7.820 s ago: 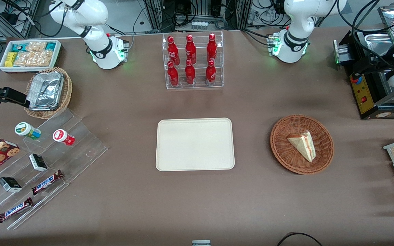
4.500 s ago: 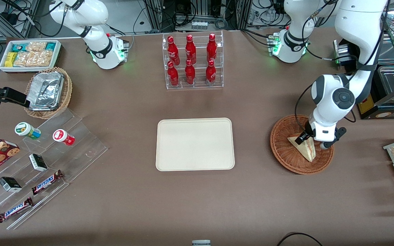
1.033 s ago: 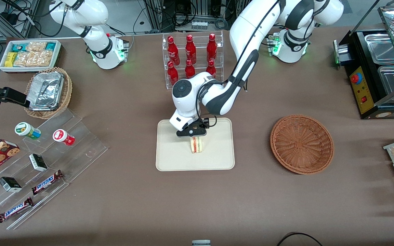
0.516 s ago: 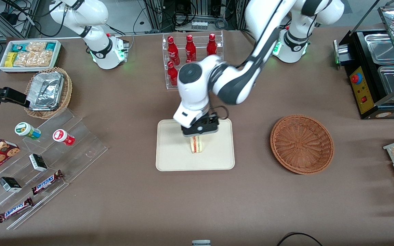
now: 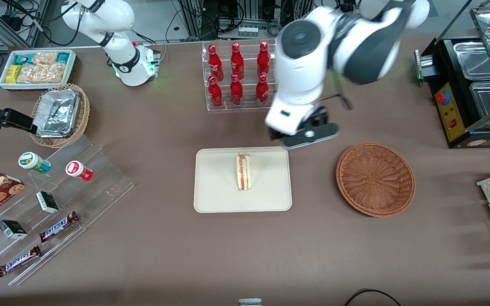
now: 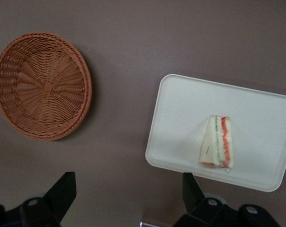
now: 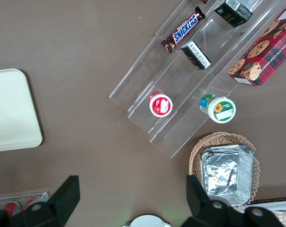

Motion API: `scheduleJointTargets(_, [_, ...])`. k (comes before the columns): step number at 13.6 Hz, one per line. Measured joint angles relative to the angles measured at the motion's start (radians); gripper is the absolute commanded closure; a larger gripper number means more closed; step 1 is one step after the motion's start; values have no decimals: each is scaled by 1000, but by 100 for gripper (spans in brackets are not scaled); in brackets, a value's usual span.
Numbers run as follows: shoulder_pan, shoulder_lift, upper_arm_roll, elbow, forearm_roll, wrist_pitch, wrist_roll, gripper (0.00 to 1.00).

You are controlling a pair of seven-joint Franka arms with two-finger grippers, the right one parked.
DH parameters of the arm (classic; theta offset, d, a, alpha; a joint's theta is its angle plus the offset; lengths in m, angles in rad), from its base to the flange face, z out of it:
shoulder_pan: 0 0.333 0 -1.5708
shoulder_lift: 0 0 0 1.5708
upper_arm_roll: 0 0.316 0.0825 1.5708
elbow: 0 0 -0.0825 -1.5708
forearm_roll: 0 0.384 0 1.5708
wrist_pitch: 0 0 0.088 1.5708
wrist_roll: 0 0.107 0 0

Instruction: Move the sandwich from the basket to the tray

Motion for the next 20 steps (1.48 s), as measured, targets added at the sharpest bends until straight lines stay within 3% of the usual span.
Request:
scheduleJointTargets(6, [252, -230, 6, -40, -48, -254, 451, 1])
scheduleJointTargets(10, [430, -304, 9, -58, -76, -321, 695, 1])
scheduleJointTargets(14, [527, -338, 8, -87, -77, -332, 784, 1])
scheduleJointTargets(20, [536, -336, 3, -98, -75, -331, 795, 1])
